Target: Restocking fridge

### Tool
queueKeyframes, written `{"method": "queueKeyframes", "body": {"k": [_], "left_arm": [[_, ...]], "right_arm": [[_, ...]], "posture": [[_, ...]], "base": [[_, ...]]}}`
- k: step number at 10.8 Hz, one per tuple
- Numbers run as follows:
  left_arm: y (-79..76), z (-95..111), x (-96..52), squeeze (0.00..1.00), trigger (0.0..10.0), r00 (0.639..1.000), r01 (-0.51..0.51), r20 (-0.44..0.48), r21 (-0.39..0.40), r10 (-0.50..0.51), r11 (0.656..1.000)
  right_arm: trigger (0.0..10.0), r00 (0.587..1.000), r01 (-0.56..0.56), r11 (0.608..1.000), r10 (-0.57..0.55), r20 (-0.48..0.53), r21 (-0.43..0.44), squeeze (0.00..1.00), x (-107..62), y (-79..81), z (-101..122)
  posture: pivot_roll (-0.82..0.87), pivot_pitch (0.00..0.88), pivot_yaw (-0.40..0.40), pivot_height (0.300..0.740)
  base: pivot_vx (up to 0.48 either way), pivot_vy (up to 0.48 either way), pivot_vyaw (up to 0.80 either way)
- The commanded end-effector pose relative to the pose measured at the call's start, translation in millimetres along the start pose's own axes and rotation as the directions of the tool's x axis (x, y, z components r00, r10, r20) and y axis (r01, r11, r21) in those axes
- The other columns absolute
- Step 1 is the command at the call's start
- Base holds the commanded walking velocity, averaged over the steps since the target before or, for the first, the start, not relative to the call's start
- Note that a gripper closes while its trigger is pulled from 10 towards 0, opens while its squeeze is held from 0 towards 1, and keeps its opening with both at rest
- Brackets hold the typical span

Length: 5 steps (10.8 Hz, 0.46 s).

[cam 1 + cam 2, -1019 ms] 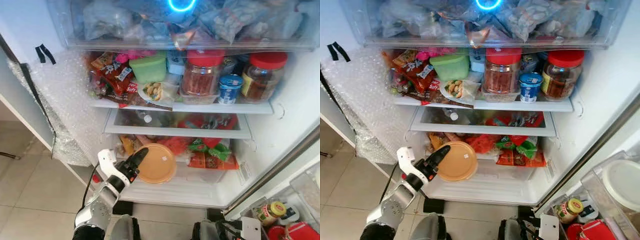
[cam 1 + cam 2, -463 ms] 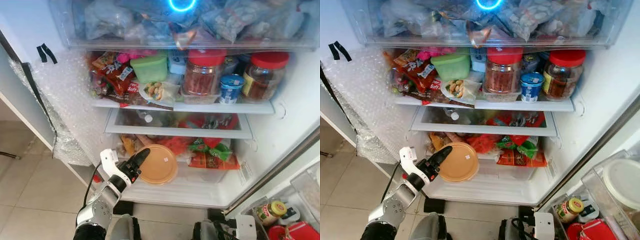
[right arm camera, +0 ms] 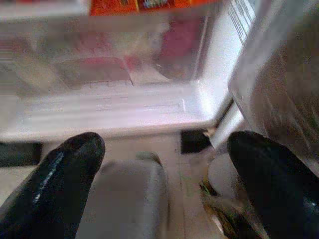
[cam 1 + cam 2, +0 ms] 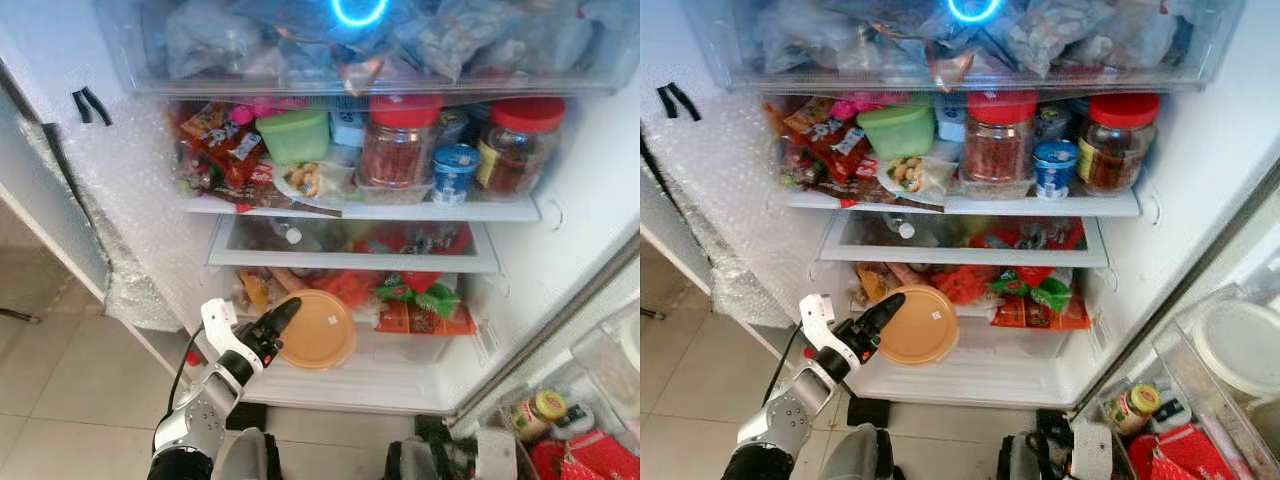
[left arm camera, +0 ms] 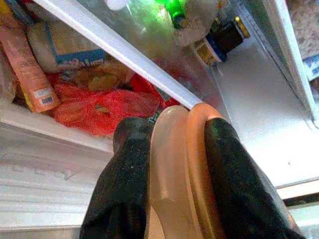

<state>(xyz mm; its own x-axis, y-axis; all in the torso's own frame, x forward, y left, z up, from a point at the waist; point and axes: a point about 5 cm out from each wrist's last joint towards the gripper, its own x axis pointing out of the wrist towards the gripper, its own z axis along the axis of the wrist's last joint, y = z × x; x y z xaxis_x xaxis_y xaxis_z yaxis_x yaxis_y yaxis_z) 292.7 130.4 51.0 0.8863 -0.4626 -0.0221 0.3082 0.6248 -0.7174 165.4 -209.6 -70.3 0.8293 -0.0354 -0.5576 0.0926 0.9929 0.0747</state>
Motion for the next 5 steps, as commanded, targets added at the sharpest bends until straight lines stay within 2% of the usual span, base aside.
{"method": "queueKeyframes", "body": {"k": [1, 3, 5], "left_arm": [[1.3, 2, 0.0, 0.00, 10.0, 1.000, 0.002, 0.003, 0.015, -0.002, 1.000], [1.1, 1, 0.1, 0.00, 10.0, 1.000, 0.001, 0.005, 0.012, -0.001, 1.000], [-0.3, 0, 1.2, 0.00, 10.0, 1.000, 0.007, 0.002, 0.011, -0.007, 1.000]], "right_arm": [[10.0, 0.988, 0.005, 1.000, -0.003, 0.157, -0.014, 0.00, 12.2, -7.4, 37], [10.0, 0.976, -0.004, 1.000, 0.005, 0.219, -0.006, 0.00, 16.1, -7.8, 51], [10.0, 0.971, -0.013, 1.000, 0.017, 0.237, -0.017, 0.00, 16.6, -7.6, 55]], "posture": [[-0.01, 0.110, 0.065, 0.639], [-0.01, 0.113, 0.065, 0.639], [-0.02, 0.114, 0.064, 0.639]], "base": [[0.000, 0.000, 0.00], [0.000, 0.000, 0.00], [0.000, 0.000, 0.00]]}}
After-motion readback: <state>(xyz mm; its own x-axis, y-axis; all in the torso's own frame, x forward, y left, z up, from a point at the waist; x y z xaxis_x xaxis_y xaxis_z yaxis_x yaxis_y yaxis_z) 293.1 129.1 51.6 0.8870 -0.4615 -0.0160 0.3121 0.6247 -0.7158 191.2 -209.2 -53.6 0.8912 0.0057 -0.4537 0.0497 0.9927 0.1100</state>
